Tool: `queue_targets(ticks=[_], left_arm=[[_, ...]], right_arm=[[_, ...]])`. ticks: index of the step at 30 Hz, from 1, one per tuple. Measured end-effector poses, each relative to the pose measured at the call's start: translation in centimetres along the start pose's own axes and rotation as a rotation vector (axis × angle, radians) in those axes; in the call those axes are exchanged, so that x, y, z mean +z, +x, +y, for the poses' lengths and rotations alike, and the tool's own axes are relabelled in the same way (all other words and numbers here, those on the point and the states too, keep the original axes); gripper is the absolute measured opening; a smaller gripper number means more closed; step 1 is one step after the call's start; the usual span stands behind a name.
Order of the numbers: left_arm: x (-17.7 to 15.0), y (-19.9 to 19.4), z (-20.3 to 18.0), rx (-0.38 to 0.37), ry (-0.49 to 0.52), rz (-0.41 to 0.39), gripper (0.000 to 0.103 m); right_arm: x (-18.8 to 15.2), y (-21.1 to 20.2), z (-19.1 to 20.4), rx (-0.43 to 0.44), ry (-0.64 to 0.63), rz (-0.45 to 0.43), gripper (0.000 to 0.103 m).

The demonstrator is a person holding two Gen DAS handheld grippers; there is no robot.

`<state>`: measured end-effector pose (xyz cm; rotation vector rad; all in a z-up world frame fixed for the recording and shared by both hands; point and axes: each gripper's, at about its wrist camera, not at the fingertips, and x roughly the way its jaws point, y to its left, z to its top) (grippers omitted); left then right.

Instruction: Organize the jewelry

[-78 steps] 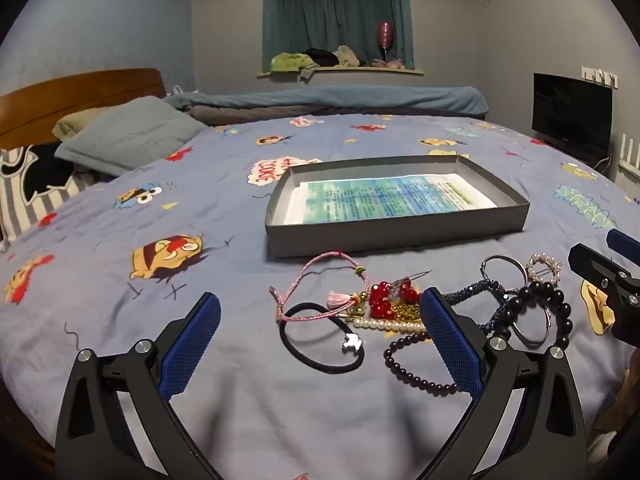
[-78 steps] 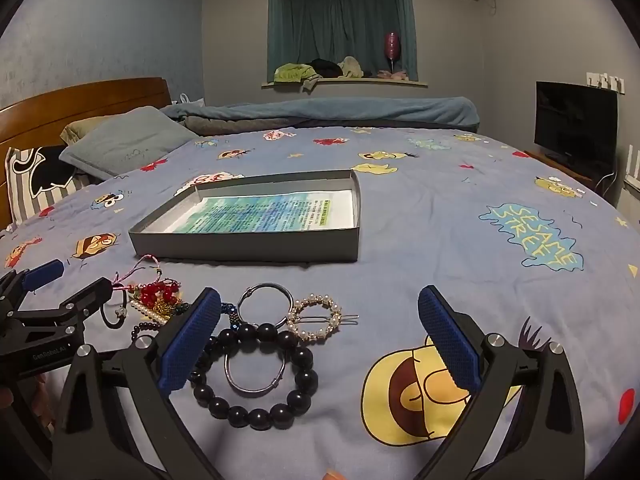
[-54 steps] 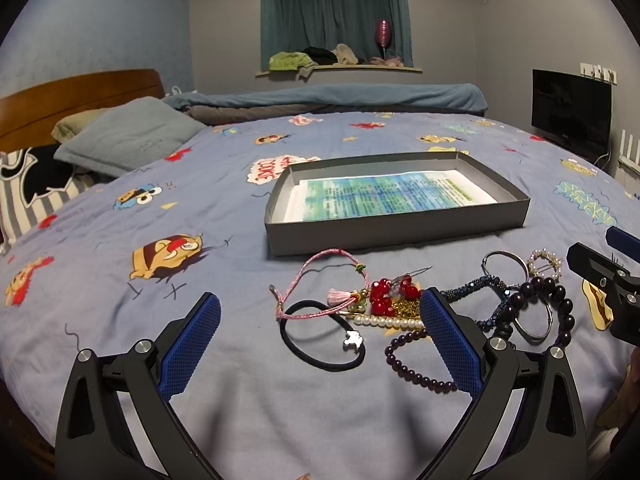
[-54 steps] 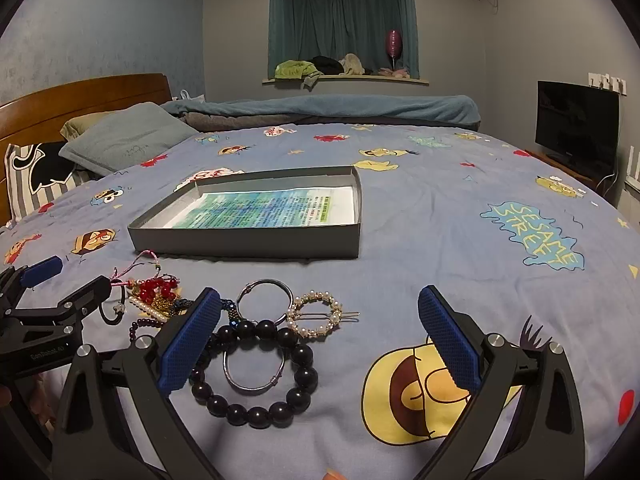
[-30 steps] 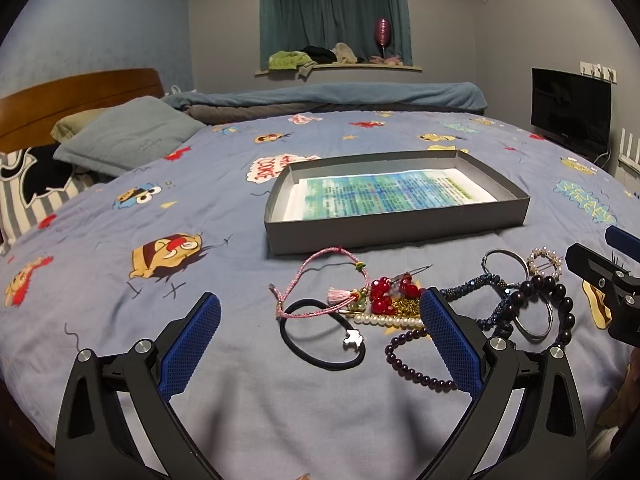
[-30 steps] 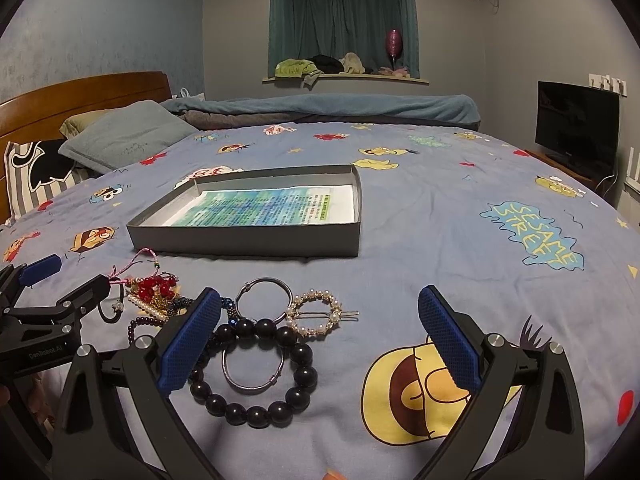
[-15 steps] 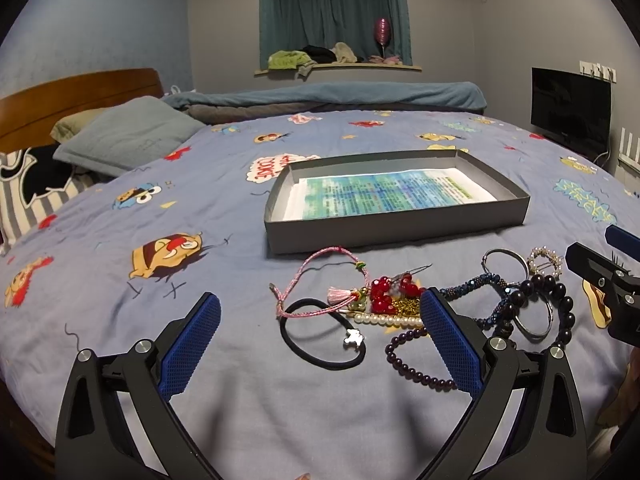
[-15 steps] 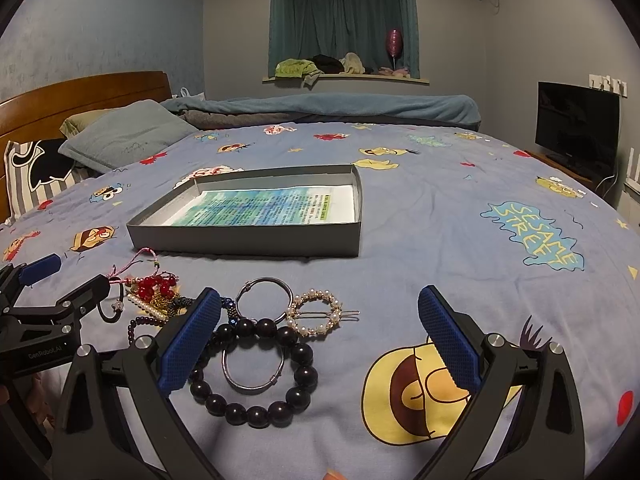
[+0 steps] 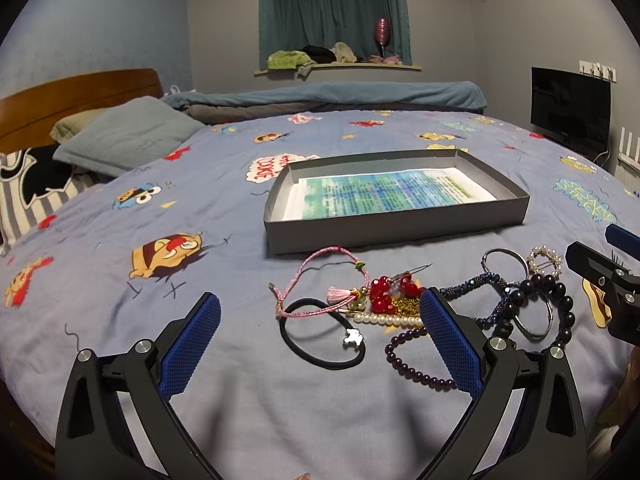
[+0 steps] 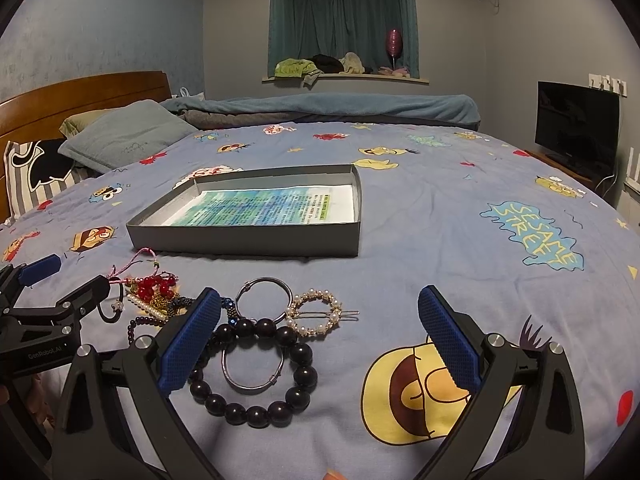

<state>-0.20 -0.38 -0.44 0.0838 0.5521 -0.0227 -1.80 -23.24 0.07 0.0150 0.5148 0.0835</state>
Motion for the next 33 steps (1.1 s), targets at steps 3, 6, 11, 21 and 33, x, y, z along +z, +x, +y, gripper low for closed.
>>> queue_targets(ticks=[3,6,11,21,33], left_arm=[[0.02,0.01,0.00,0.000,0.001,0.000,0.099],[0.02,0.00,0.00,0.001,0.001,-0.001,0.099],[0.03,0.05,0.01,0.001,0.003,0.002,0.099],[0.07,0.10,0.10,0.000,0.004,0.002,0.099],[0.06,0.09,0.11,0.000,0.004,0.002,0.099]], right_arm=[[-0.04,-0.03,-0.06,0.000,0.001,0.000,0.098],[0.07,0.02,-0.08,0.001,0.003,0.002,0.098],[0.08,0.03,-0.13,0.000,0.000,0.002,0.098],[0.08,0.04,-0.20,0.001,0.003,0.003,0.098],[0.01,0.07,-0.12,0.000,0.000,0.001,0.098]])
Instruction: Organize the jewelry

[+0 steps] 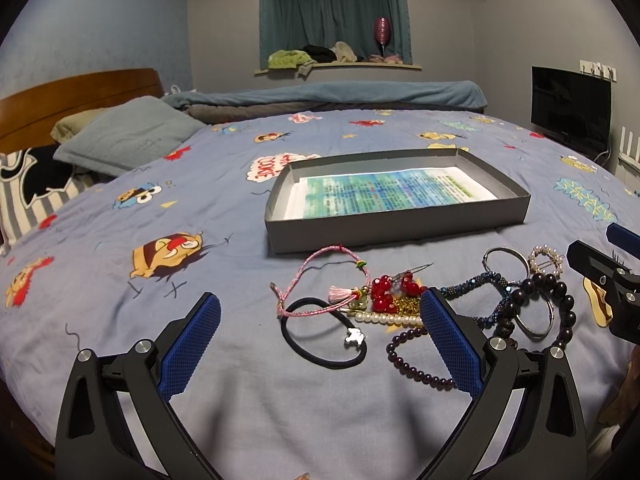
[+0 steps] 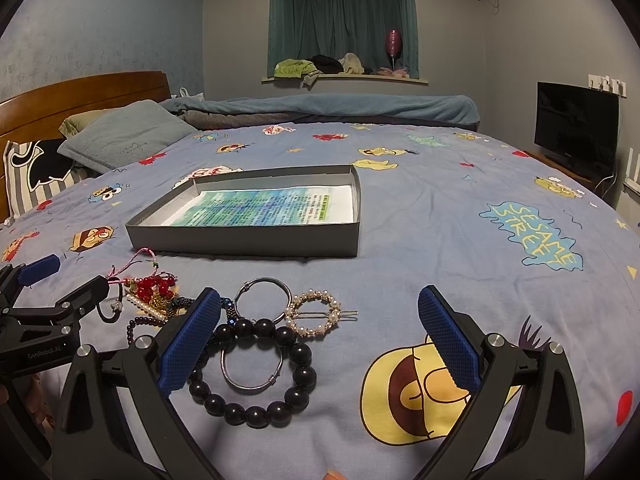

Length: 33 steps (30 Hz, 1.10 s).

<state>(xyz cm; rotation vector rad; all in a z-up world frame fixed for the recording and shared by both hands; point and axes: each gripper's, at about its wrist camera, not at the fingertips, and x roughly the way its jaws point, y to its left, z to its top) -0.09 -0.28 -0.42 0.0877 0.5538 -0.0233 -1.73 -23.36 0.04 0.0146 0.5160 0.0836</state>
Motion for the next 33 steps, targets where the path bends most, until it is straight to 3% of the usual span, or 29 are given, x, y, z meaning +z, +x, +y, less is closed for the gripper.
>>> queue_targets(ticks=[15,33], left_arm=[[0.0,0.1,0.1,-0.002,0.000,0.004,0.099],[1.5,1.9,2.9,-0.079,-0.016,0.062,0.097]], right_arm=[[0.0,0.0,0.0,0.001,0.000,0.004,0.098],[1.6,1.4,-0.5,0.042,-0.040,0.031,0.097]])
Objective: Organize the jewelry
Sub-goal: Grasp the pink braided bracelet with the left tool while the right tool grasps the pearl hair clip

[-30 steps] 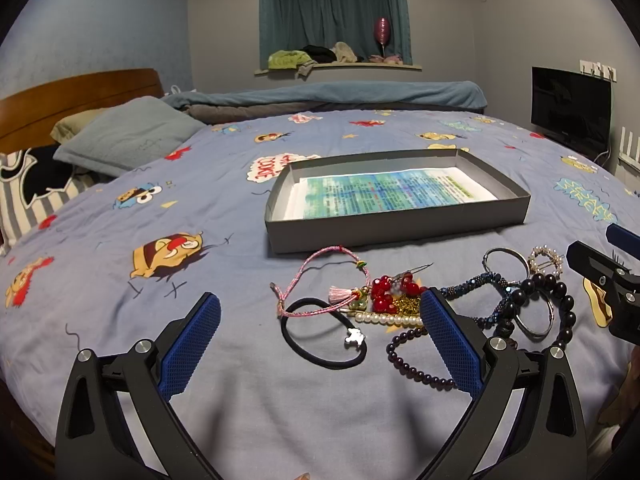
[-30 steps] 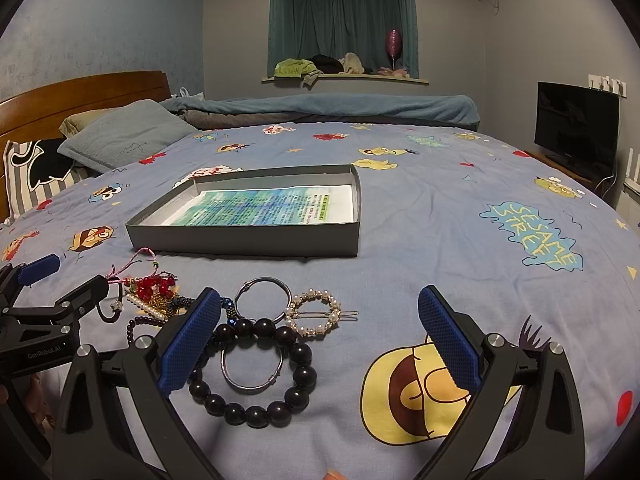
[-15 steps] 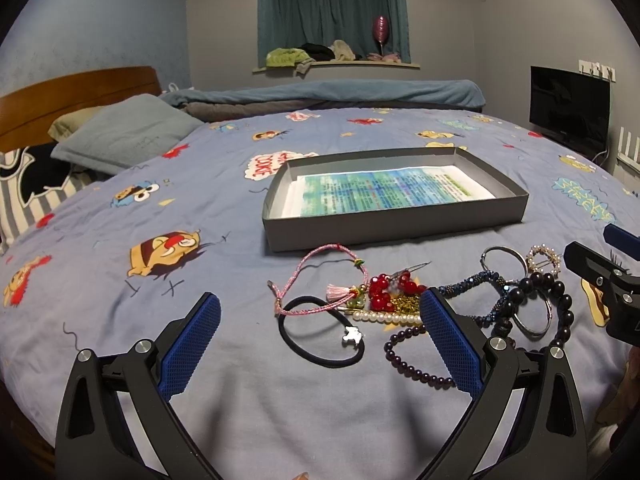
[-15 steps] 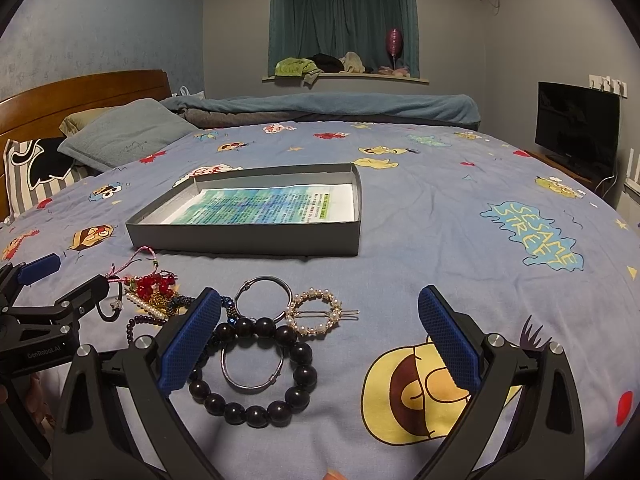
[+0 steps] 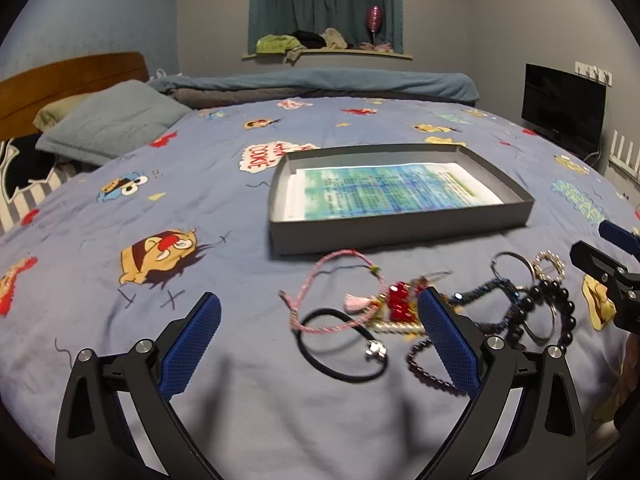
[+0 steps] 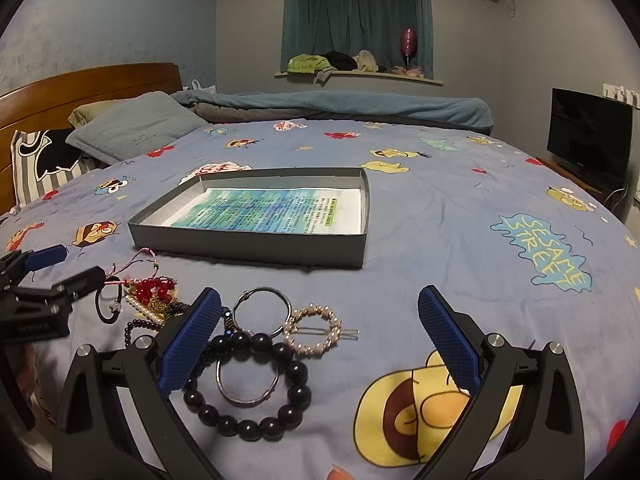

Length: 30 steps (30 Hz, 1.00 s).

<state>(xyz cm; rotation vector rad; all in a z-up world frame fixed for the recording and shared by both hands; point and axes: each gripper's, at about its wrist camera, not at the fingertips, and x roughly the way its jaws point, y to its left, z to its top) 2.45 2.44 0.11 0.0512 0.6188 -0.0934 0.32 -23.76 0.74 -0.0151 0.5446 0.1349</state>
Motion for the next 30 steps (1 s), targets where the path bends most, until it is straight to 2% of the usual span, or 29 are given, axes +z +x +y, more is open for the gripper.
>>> queue_targets(ticks=[4,7,11,16,25,30], left_arm=[[0.7,1.0,0.8,-0.004,0.015,0.018,0.093],[0.9,1.9,1.2,-0.020,0.014,0.052,0.076],[1.2,3.1,1.3,-0.032,0.037,0.082,0.066],[2.1,4.2,1.1,-0.060,0.068,0.102,0.060],[2.4,6.1,1.7,-0.118,0.058,0.154,0.047],[2.1,7.0,1.6,-0.130,0.071,0.181,0.044]], right_arm=[[0.5,0.9,-0.9,0.003,0.009,0.032,0.083],[0.5,1.4,-1.5,0.002,0.021,0.053,0.073],[0.6,2.1,-2.3,0.004,0.032,0.077,0.065],[0.7,2.5,-3.2,0.026,0.046,0.106,0.057],[0.2,3.4,-3.5,0.100,0.047,0.178,0.041],[-0.3,3.6,-3.2,0.117,0.026,0.219,0.039]])
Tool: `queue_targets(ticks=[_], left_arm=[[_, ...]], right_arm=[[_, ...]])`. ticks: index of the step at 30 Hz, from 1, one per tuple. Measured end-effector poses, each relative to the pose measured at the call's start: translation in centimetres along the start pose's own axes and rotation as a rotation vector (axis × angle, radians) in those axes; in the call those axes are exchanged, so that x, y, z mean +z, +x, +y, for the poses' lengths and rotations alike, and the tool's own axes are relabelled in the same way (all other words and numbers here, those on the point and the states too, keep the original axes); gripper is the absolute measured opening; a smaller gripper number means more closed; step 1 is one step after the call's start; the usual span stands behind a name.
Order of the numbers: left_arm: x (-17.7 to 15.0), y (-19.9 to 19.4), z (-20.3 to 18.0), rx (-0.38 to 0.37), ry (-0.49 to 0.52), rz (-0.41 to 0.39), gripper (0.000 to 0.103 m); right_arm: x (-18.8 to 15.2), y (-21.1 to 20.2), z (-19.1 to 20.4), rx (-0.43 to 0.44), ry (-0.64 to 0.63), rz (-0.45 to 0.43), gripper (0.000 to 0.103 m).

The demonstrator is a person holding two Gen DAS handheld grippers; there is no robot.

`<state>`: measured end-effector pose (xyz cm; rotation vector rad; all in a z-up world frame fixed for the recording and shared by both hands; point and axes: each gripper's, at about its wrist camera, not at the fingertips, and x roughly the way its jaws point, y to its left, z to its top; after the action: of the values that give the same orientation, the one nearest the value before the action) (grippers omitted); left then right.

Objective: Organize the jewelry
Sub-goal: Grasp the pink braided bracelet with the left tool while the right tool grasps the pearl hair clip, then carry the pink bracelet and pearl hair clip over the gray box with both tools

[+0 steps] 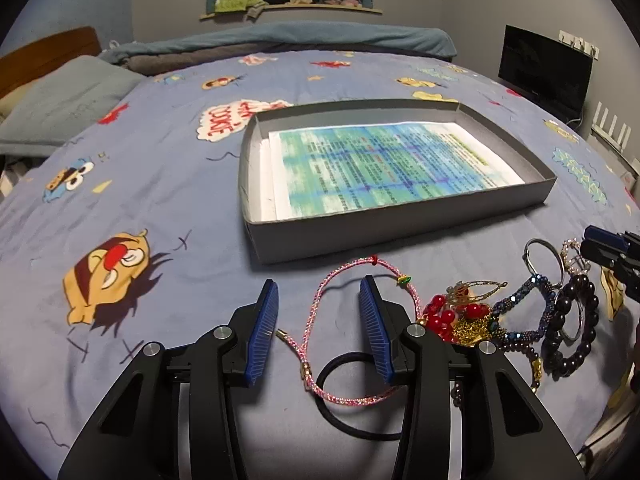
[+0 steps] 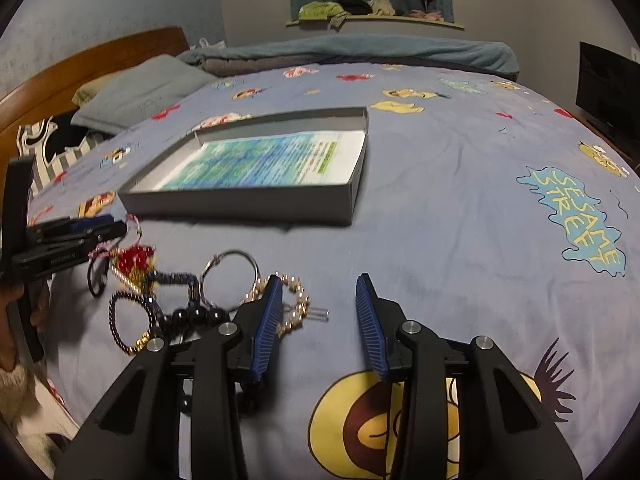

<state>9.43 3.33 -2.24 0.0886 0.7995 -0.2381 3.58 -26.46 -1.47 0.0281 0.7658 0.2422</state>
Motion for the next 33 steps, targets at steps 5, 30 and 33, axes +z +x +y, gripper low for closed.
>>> queue_targets(ticks=[5,30,33], left_arm=[[0.1,0.8,0.0,-0.013,0.005,0.015,0.044],[0.4,-1.4,-0.4,0.004,0.037,-0.082,0.003],[0.5,-2.4,-0.4,0.015,0.037,-0.111,0.003]], right_arm=[[-0.3,0.1,0.3,0.021,-0.009,0.013,0.039],[0.6,-0.7,0.7,-0.012,-0.036,-0.095,0.019],[0.7,-1.0,0.8,-0.023,-0.039,-0.116,0.019]])
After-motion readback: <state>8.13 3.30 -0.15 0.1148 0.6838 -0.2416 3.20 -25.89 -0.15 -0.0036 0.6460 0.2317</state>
